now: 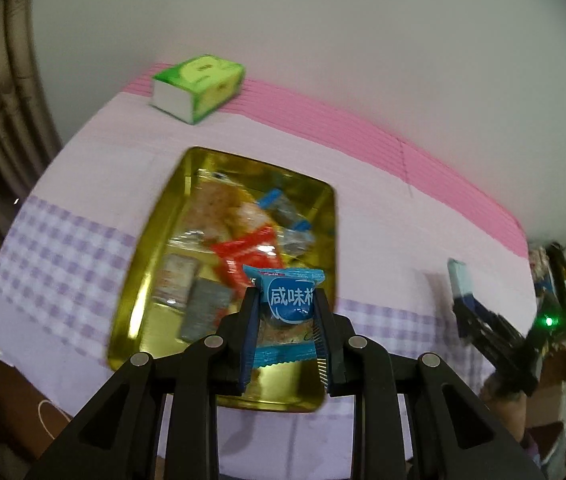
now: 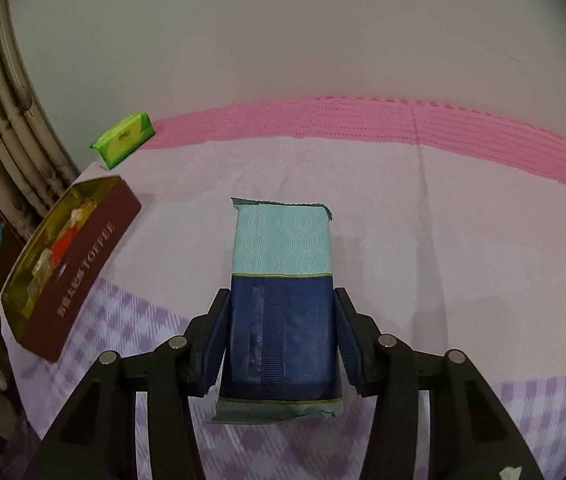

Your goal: Organize snacks

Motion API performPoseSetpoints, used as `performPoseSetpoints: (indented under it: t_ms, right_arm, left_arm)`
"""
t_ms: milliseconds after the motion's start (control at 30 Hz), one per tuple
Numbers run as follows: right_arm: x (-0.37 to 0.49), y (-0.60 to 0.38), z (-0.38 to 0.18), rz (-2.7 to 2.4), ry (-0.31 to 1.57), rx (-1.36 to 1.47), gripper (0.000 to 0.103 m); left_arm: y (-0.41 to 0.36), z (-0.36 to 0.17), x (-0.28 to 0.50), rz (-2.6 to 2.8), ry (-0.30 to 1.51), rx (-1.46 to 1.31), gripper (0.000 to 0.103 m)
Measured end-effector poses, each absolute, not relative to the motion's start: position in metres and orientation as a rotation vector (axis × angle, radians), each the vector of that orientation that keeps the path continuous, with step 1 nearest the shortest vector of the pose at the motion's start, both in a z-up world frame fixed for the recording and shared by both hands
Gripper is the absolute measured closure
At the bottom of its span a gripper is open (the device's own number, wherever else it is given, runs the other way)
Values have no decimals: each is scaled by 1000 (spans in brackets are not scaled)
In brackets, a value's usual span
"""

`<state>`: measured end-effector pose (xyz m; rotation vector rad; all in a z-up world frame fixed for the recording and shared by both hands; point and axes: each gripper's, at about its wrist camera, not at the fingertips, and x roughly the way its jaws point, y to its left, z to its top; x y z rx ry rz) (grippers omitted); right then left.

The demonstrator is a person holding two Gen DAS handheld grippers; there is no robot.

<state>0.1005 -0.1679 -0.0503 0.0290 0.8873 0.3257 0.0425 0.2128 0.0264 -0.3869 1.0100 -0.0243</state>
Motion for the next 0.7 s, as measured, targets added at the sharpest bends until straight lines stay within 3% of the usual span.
performPoseSetpoints:
  t_ms: [700]
  right_arm:
    - [97, -167, -76, 276, 884, 37, 56]
  left_arm:
    - [225, 2, 74, 52, 941, -205, 77]
